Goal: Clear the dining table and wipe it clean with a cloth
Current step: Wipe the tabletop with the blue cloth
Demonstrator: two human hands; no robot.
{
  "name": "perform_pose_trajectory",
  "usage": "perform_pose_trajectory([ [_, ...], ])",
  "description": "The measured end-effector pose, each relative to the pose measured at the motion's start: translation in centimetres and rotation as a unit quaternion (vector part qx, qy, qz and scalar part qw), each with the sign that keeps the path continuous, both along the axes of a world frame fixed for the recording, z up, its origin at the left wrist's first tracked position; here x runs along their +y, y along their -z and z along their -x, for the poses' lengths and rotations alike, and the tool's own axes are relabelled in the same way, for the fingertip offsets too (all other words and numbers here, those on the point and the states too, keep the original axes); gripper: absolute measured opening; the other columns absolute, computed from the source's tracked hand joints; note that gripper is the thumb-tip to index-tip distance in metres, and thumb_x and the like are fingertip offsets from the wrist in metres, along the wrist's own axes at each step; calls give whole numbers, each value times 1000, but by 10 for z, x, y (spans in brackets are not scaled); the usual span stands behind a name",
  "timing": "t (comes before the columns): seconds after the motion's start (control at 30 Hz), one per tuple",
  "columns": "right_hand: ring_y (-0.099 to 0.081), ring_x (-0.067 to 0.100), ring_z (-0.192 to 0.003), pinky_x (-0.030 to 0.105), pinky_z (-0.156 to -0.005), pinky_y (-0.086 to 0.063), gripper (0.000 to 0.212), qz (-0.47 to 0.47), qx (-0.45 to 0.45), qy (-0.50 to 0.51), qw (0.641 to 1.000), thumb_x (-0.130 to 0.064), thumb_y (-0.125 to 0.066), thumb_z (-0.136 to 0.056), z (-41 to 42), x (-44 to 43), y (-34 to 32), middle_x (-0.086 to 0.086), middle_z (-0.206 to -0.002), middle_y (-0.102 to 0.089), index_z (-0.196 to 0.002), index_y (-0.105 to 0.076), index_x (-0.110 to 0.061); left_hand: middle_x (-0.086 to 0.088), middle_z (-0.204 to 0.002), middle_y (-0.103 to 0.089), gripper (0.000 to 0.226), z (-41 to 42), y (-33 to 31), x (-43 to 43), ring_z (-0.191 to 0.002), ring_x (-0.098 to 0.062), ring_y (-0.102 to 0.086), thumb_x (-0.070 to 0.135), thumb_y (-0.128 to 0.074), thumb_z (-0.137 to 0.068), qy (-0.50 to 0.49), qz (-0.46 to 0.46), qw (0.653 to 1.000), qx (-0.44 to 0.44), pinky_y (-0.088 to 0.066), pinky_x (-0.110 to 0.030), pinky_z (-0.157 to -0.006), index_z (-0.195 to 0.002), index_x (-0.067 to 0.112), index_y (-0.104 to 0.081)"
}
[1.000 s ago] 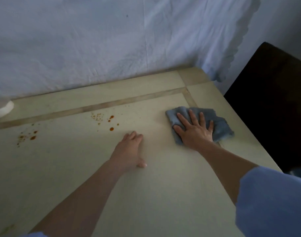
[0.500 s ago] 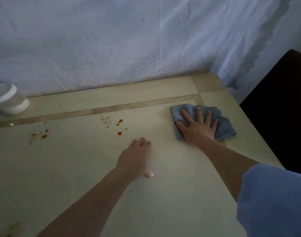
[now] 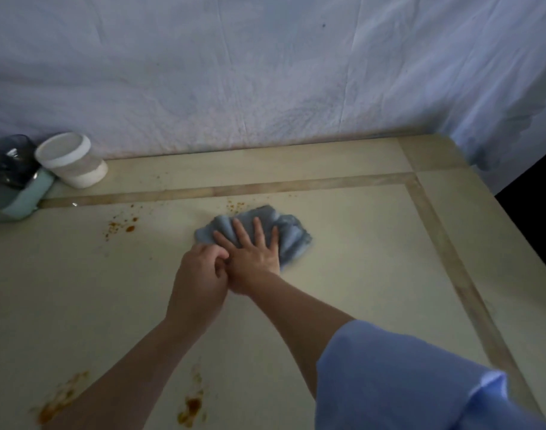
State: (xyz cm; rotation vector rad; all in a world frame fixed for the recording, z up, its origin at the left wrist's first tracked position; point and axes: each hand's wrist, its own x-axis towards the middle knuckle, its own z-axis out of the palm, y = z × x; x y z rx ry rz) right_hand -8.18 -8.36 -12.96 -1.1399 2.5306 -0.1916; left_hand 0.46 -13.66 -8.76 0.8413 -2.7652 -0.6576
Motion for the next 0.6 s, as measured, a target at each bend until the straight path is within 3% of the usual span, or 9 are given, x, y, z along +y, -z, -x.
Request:
perform_pose_trajectory([
  [0.07, 21, 28, -144, 55, -109, 20, 59, 11, -3, 18, 1000, -66, -18, -91, 17, 12, 1, -11, -159, 12, -146, -2, -51, -12, -96, -59, 23, 1, 0, 0, -96, -31, -54, 12, -47, -74, 8, 3, 1000, -29, -43, -40, -83, -91, 9, -63],
  [0.17, 20, 28, -145, 54, -111, 18, 59, 13, 6, 128, 992, -69, -20, -89, 61, 53, 3, -12, -159, 10, -144, -4, -54, -8, -116, -54, 29, 6, -2, 6, -112, -27, -49, 5, -56, -79, 44, -14, 998, -43, -40, -39, -99, -108, 12, -59],
  [0.37, 21, 37, -143, 57, -111, 16, 65, -39, 11, 335, 941, -71, -21, -86, 104, 88, -4, -5, -159, 16, -146, -4, -51, -1, -124, -51, 32, 1, 1, -15, -118, -20, -46, 8, -54, -83, 100, -9, 994, -36, -36, -29, -100, -114, 16, -56],
  [0.43, 19, 35, -144, 59, -112, 14, 64, -23, 11, 332, 943, -68, -21, -89, 94, 59, -3, -6, -160, 13, -147, -4, -48, -2, -126, -51, 34, 0, 2, -25, -120, -20, -45, 7, -54, -84, 106, -22, 993, -38, -36, -30, -102, -117, 15, -55],
  [0.6, 23, 33, -143, 57, -108, 19, 61, 10, -6, 191, 982, -65, -20, -91, 48, -55, 0, -8, -160, 12, -147, -3, -48, -6, -123, -53, 37, -6, 0, -61, -117, -24, -48, 4, -58, -81, 104, -14, 994, -21, -39, -35, -102, -118, 12, -55],
])
